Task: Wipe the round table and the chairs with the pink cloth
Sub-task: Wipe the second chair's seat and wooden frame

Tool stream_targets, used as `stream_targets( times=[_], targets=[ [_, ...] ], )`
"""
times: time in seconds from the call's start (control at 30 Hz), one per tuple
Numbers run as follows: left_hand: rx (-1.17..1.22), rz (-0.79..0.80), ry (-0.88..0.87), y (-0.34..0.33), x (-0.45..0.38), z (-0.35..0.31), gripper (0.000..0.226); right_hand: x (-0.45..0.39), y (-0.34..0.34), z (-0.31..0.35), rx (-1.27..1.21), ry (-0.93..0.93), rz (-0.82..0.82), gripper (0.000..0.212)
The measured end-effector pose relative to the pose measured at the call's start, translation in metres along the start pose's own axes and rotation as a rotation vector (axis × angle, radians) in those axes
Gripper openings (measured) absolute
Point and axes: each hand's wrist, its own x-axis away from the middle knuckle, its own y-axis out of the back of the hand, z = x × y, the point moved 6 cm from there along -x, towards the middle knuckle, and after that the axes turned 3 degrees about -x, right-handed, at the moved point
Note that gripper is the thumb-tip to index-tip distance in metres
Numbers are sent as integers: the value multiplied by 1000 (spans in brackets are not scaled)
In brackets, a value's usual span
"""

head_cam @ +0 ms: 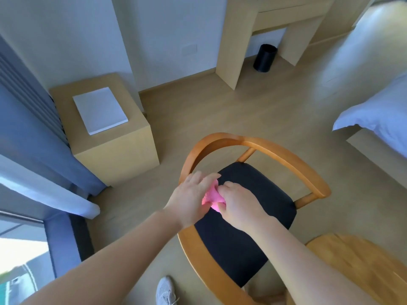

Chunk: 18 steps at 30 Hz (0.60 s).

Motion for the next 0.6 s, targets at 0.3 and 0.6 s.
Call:
stream_targets(
  times=[0.3,0.6],
  targets=[
    [42,249,433,-62,-15,2,4,3,-22,-78,-261,-25,81,21],
    [378,86,556,-109,-15,-18,11,15,-20,-134,-845,-215,19,30]
  ],
)
